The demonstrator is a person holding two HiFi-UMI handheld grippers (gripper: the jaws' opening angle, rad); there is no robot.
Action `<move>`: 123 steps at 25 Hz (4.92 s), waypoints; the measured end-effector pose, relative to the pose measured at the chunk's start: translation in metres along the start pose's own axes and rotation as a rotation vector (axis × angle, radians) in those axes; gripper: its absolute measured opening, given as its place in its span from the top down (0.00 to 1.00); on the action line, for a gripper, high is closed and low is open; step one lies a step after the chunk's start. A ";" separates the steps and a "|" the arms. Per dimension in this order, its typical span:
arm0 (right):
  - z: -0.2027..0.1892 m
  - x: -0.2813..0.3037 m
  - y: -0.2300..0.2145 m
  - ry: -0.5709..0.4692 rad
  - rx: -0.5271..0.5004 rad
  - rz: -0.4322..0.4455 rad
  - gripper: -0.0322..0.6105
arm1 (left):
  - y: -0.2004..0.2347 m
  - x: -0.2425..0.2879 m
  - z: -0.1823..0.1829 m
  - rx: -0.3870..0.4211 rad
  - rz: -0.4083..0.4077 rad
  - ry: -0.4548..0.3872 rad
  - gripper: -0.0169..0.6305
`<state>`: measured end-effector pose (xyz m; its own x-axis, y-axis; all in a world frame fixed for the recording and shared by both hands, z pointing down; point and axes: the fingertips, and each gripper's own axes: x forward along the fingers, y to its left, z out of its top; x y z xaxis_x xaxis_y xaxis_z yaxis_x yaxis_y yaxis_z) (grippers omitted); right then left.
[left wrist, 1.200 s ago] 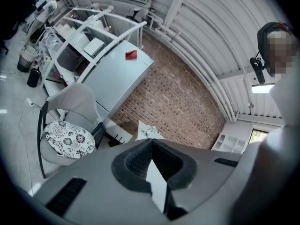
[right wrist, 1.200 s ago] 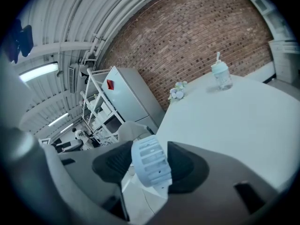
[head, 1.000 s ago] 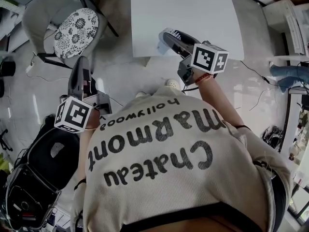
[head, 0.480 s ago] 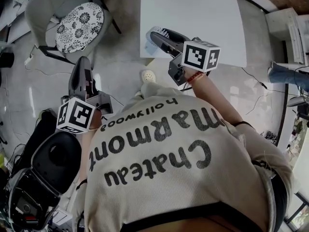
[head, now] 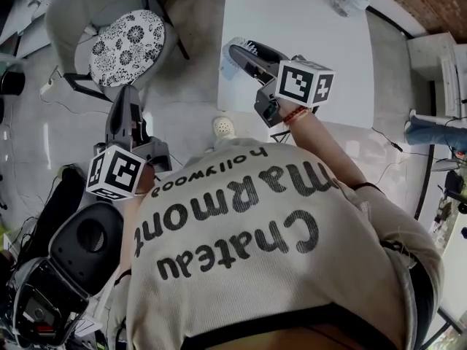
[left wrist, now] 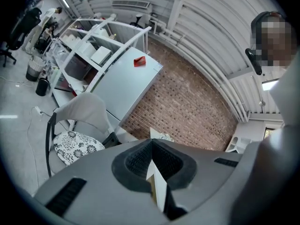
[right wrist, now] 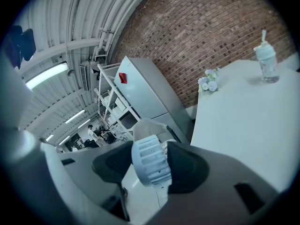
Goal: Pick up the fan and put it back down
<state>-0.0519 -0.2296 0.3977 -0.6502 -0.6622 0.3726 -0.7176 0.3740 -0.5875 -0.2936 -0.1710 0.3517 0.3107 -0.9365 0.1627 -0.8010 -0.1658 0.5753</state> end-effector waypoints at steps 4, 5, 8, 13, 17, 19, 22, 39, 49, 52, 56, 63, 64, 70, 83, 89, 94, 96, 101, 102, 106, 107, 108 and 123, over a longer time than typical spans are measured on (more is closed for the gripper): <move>0.024 0.011 -0.013 -0.010 -0.004 0.010 0.59 | -0.006 0.025 0.006 0.002 0.003 -0.002 0.97; 0.029 0.014 -0.017 -0.013 0.000 0.016 0.59 | -0.008 0.030 0.008 0.005 0.003 -0.006 0.97; 0.045 0.019 -0.027 -0.022 0.003 0.024 0.59 | -0.011 0.047 0.012 0.010 0.010 -0.009 0.97; 0.062 0.028 -0.055 -0.024 0.012 0.012 0.59 | -0.017 0.076 0.007 0.007 0.028 0.010 0.97; 0.071 0.031 -0.075 -0.014 0.009 0.001 0.59 | -0.022 0.094 0.000 -0.002 0.028 0.007 0.97; 0.075 0.030 -0.085 -0.015 0.017 0.000 0.60 | -0.026 0.103 -0.007 -0.004 0.030 0.017 0.97; 0.080 0.028 -0.102 -0.026 0.024 -0.019 0.60 | -0.032 0.117 -0.020 0.030 0.022 0.047 0.97; 0.084 0.039 -0.153 -0.044 0.017 -0.144 0.61 | -0.024 0.176 -0.032 0.026 -0.022 0.140 0.97; 0.096 0.057 -0.165 -0.106 0.047 -0.222 0.61 | 0.004 0.209 -0.019 0.033 -0.056 0.181 0.97; 0.096 0.060 -0.163 -0.102 0.022 -0.235 0.61 | 0.008 0.212 -0.016 0.037 -0.052 0.191 0.97; 0.095 0.063 -0.156 -0.091 -0.048 -0.237 0.61 | 0.010 0.215 -0.015 0.036 -0.062 0.187 0.97; 0.090 0.066 -0.148 -0.058 -0.125 -0.227 0.61 | 0.009 0.214 -0.018 0.032 -0.061 0.190 0.97; 0.090 0.067 -0.147 -0.056 -0.130 -0.225 0.61 | 0.008 0.214 -0.018 0.031 -0.061 0.190 0.97; 0.088 0.067 -0.144 -0.040 -0.159 -0.212 0.61 | 0.002 0.209 -0.023 0.025 -0.064 0.179 0.97; 0.079 0.065 -0.132 -0.002 -0.242 -0.181 0.60 | -0.006 0.174 -0.016 0.028 -0.016 0.118 0.97; 0.078 0.062 -0.127 -0.001 -0.261 -0.173 0.59 | -0.010 0.157 -0.014 0.033 -0.003 0.097 0.97; 0.074 0.062 -0.130 0.007 -0.276 -0.172 0.59 | -0.011 0.153 -0.017 0.031 0.003 0.081 0.97; 0.075 0.062 -0.130 0.007 -0.274 -0.174 0.59 | -0.013 0.151 -0.017 0.032 0.003 0.077 0.97; 0.074 0.062 -0.127 0.016 -0.288 -0.178 0.59 | -0.018 0.145 -0.016 0.036 0.008 0.078 0.97; 0.074 0.062 -0.127 0.017 -0.290 -0.178 0.59 | -0.019 0.143 -0.016 0.036 0.008 0.076 0.97; 0.075 0.062 -0.128 0.014 -0.292 -0.179 0.59 | -0.021 0.138 -0.017 0.033 0.010 0.061 0.97; 0.076 0.062 -0.128 0.013 -0.292 -0.179 0.59 | -0.021 0.137 -0.018 0.032 0.012 0.059 0.97; 0.077 0.062 -0.129 0.012 -0.291 -0.178 0.59 | -0.021 0.136 -0.018 0.030 0.013 0.057 0.97; 0.070 0.065 -0.128 0.024 -0.253 -0.126 0.51 | -0.016 0.103 -0.015 0.041 0.083 0.015 0.97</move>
<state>0.0152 -0.3656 0.4464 -0.5554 -0.6992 0.4502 -0.8307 0.4417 -0.3387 -0.2411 -0.2604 0.3711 0.2500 -0.9428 0.2205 -0.8444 -0.1009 0.5261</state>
